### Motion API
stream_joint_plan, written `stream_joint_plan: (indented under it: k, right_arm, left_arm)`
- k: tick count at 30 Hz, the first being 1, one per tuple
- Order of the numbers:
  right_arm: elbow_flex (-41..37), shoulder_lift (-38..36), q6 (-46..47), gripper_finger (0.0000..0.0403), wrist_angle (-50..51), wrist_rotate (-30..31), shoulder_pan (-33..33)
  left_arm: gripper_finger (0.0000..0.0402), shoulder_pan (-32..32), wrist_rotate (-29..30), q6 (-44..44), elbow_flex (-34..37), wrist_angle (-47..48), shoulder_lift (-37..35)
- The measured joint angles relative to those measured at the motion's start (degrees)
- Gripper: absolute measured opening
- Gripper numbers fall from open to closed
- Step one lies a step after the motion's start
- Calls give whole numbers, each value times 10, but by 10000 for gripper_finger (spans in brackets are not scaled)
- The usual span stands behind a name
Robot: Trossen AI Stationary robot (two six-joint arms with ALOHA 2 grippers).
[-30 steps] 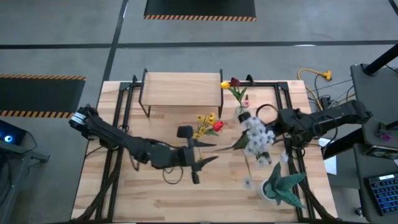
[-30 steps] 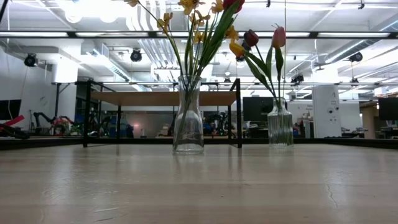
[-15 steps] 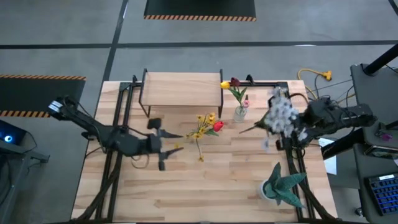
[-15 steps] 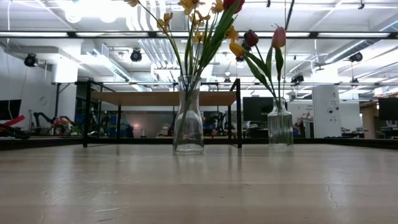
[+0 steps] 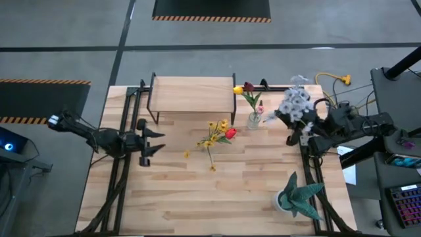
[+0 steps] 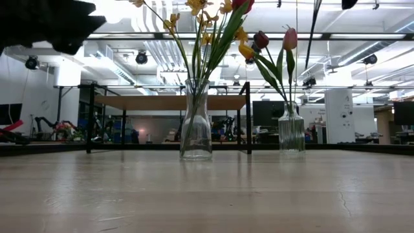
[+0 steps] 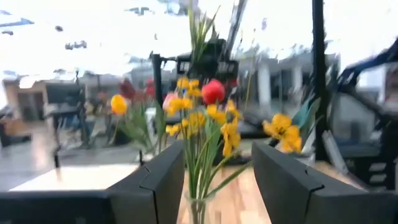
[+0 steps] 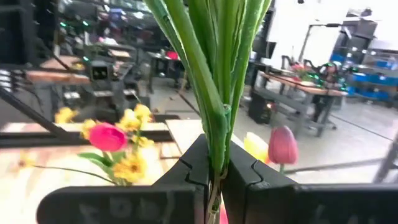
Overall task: Pick and place flowers into a vace then onto a shelf
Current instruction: Put the white flowers into the top transparent vase
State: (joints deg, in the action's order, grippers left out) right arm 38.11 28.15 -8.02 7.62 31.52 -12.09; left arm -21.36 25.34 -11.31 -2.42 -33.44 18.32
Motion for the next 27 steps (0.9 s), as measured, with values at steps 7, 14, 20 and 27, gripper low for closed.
stream_joint_plan:
  k: [7,14,20,27]
  right_arm:
    - [-21,-4,-13,13,-25,3,18]
    - [-57,-11,-10,13,-25,2,60]
    - [-112,-32,-7,13,-113,-9,128]
    - [-139,-37,11,13,-160,-114,223]
  left_arm:
    - [163,15,-15,25,10,160,-153]
    - [163,15,-12,30,18,187,-169]
    - [163,15,-8,31,18,186,-157]
    - [163,15,20,30,18,185,-157]
